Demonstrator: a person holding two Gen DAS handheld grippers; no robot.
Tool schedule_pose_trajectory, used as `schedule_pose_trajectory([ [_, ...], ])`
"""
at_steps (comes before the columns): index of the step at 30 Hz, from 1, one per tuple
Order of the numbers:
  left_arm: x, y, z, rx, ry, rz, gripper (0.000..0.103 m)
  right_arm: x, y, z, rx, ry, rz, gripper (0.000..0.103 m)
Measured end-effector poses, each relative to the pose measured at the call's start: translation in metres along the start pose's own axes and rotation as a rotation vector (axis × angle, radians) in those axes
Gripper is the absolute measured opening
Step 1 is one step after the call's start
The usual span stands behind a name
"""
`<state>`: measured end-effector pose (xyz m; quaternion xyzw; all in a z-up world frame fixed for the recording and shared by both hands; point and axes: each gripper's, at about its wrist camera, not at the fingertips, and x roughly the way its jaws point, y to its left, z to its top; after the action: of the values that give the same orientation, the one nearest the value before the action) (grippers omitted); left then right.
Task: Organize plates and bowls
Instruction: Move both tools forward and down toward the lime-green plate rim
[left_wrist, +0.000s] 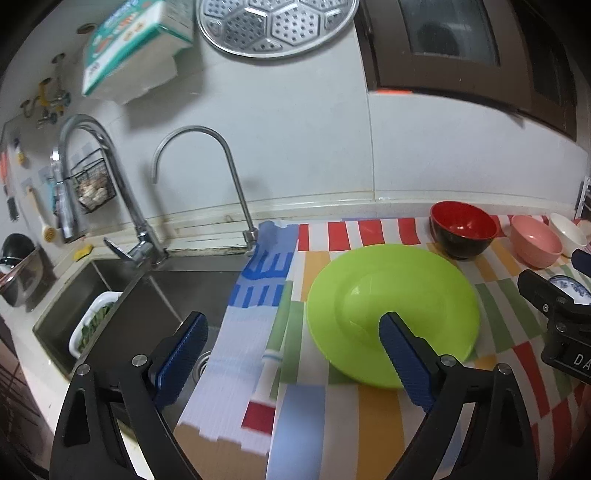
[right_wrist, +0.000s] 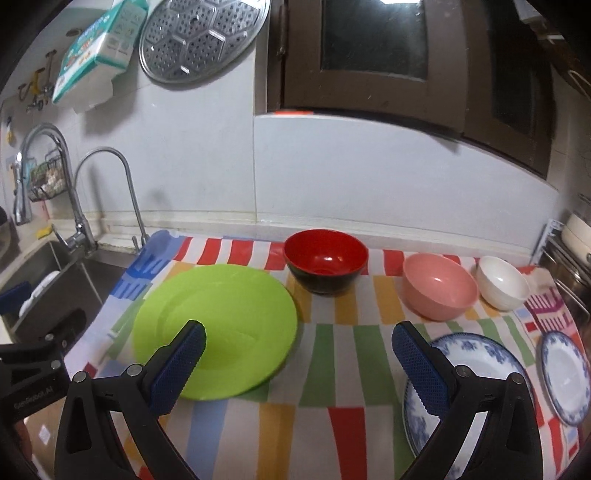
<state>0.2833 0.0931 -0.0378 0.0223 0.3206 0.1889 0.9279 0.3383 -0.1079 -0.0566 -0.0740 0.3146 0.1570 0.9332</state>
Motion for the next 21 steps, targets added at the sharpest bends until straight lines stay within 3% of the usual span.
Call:
schedule_pose_trajectory([
  [15, 0.102, -0.014, 0.003, 0.012, 0.159, -0.04, 0.077, 0.101, 0.006, 0.002, 0.009, 0.147, 0.021, 0.084],
  [21, 0.126, -0.017, 0.001, 0.011, 0.195, -0.056, 0.07, 0.124, 0.006, -0.003, 0.022, 0.2, 0.034, 0.069],
])
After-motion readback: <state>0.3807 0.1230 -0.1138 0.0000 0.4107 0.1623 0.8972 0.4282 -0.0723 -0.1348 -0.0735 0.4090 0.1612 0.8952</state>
